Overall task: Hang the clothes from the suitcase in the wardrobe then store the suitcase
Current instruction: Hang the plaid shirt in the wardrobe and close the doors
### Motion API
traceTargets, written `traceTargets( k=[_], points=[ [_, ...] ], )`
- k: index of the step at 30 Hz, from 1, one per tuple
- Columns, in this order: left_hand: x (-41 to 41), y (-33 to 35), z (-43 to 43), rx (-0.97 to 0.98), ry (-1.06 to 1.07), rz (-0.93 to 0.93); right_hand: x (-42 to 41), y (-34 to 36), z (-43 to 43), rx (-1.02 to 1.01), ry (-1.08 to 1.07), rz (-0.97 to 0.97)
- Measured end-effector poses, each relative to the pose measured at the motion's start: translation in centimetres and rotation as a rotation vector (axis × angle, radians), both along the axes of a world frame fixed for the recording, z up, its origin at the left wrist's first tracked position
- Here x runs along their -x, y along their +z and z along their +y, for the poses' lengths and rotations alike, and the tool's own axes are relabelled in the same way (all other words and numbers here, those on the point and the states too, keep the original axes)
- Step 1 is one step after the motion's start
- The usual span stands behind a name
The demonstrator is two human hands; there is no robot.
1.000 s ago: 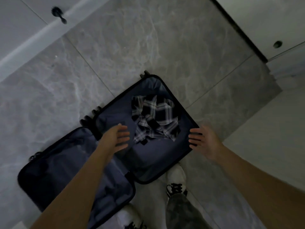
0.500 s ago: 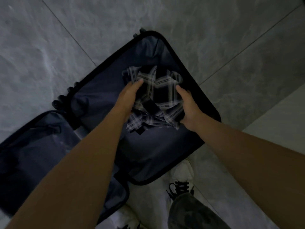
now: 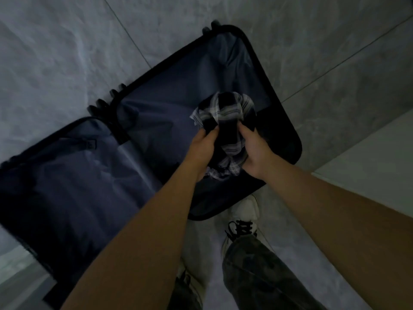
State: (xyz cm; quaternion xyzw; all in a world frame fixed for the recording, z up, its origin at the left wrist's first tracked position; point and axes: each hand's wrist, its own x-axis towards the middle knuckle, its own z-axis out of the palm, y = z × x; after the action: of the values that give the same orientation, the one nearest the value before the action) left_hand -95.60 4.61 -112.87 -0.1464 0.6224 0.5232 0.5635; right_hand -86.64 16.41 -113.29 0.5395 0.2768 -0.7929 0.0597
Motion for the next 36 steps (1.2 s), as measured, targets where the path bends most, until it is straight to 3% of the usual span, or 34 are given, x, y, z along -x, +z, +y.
traceTargets(
  k=[10,24,36],
  points=[
    [-2.1,11.9,-6.7,0.012,0.056,-0.067,-1.6,11.5,-6.3,-0.002,0.027,-0.054],
    [2.2,37.2,-22.9,-0.039,0.19,0.104,3.6,35.4,-18.9,0.01,0.292,0.068],
    [-5.9,55.2,-38.8,0.023,0.702,0.214,4.1,54.0,-33.6,0.062,0.832,0.107]
  ],
)
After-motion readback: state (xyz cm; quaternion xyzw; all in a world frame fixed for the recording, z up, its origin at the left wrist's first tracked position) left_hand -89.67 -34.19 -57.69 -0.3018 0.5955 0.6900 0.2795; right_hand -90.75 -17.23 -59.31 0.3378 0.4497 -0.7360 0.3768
